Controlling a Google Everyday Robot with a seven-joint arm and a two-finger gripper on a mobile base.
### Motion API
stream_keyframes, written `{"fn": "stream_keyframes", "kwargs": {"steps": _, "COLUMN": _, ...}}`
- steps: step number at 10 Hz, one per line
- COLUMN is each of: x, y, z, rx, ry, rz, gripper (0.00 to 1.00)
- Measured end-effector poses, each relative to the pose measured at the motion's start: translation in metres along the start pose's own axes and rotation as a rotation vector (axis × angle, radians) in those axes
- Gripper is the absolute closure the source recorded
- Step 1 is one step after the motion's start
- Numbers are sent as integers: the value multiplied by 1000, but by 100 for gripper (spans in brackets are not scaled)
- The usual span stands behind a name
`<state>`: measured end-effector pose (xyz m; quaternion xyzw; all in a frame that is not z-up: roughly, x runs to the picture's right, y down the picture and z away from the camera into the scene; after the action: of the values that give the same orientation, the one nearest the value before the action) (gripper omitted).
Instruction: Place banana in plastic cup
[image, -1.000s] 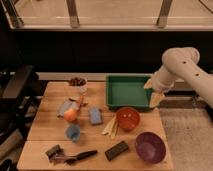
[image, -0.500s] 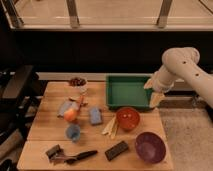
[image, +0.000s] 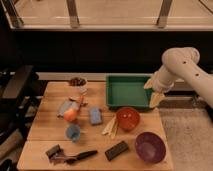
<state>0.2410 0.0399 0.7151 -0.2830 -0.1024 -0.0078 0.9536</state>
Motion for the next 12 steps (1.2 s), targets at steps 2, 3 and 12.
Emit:
{"fn": "stream_keyframes", "kwargs": {"steps": 2, "x": 0, "y": 0, "z": 0, "rx": 0, "ry": 0, "rz": 0, "gripper": 32}}
{"fn": "stream_keyframes", "kwargs": {"steps": 3, "x": 0, "y": 0, "z": 0, "rx": 0, "ry": 0, "rz": 0, "gripper": 32}}
{"fn": "stream_keyframes", "kwargs": {"steps": 12, "x": -30, "y": -10, "z": 10, "rx": -7, "ry": -28, "rz": -155, "gripper": 32}}
